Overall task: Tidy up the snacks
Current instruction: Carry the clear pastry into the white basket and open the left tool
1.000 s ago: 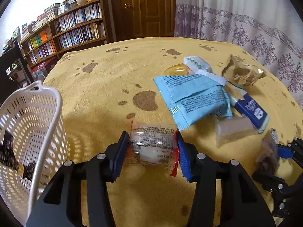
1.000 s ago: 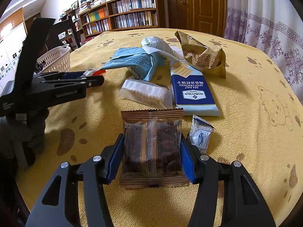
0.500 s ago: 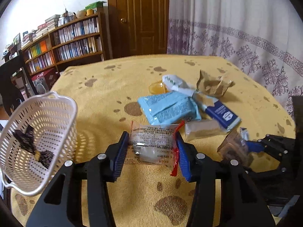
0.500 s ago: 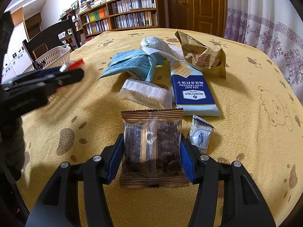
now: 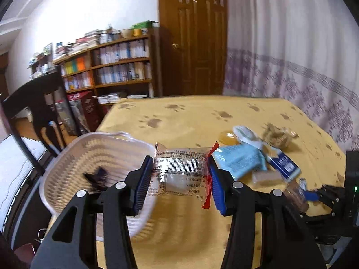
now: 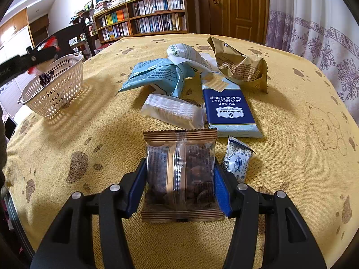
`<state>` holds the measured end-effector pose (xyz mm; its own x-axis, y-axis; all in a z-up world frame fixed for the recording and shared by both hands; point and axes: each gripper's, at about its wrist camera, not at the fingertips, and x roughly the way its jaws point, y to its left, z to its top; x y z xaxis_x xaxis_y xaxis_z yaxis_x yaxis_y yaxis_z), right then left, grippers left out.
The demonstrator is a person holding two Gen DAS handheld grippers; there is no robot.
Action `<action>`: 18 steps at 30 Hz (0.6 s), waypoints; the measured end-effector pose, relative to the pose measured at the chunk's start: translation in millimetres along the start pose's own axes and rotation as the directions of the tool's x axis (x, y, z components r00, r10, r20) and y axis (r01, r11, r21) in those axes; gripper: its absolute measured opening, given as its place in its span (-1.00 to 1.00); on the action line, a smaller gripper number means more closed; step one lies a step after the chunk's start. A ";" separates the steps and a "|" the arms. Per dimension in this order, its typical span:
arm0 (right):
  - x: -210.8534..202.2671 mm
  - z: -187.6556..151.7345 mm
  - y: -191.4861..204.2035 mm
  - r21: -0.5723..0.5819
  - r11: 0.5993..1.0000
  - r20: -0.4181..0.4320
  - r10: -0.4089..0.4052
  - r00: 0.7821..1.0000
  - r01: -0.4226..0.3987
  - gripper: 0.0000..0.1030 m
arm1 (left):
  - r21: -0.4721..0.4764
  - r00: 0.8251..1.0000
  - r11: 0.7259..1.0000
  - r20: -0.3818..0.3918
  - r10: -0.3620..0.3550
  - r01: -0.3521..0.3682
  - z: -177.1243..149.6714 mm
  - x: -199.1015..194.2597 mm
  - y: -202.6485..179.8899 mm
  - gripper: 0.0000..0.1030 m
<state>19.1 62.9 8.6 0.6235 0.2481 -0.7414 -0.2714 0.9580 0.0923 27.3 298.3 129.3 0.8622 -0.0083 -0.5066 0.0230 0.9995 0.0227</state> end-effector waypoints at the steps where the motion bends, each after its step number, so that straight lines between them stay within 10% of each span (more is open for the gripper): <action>1: 0.0 0.1 0.0 -0.001 1.000 0.000 -0.001 1.000 0.001 0.07 | -0.016 1.000 1.000 0.008 0.019 -0.019 2.1 -2.3 8.8 -0.03; 16: -1.0 2.0 -0.5 -0.006 1.000 -0.001 -0.008 1.000 0.008 0.07 | -0.162 0.970 0.958 0.018 0.244 -0.238 13.4 -13.6 90.2 0.01; 18: -1.0 2.4 -1.4 -0.007 1.000 -0.001 -0.009 1.000 0.009 0.07 | -0.174 0.967 0.954 0.026 0.252 -0.244 13.7 -16.7 93.8 0.43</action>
<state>20.6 61.7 10.8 0.6255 0.2394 -0.7426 -0.2711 0.9592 0.0809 22.0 391.8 151.7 0.8527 0.2432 -0.4623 -0.2766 0.9610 -0.0046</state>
